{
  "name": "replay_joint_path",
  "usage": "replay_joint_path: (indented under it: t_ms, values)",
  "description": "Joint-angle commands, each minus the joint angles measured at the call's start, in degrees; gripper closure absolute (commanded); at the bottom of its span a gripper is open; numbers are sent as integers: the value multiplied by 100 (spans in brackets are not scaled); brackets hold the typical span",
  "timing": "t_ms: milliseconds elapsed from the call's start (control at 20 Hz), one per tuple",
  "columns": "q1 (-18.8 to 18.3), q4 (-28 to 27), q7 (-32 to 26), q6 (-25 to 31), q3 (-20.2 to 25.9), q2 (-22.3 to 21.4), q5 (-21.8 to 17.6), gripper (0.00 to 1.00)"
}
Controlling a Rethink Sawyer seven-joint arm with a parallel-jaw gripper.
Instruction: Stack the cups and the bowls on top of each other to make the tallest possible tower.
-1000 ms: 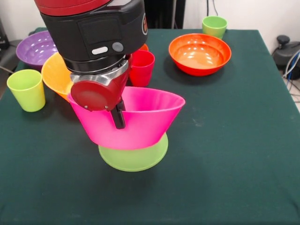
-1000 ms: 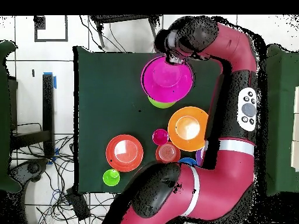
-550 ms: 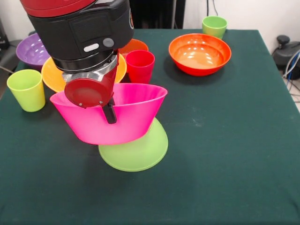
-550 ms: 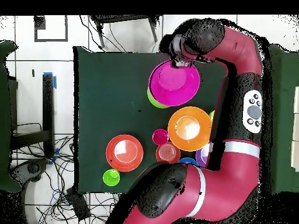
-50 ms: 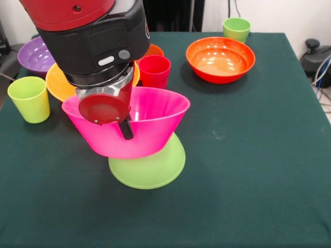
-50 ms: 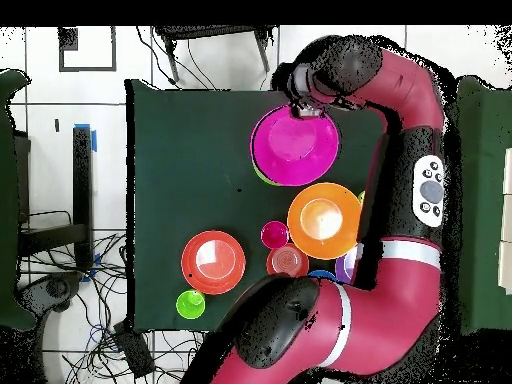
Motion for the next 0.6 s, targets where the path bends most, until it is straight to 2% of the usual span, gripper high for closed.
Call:
replay_joint_path:
  t_ms: [50, 600]
  values:
    - [126, 475, -1144, 22, 461, 321, 96, 100]
    - [219, -345, -1372, 224, 521, 970, 78, 100]
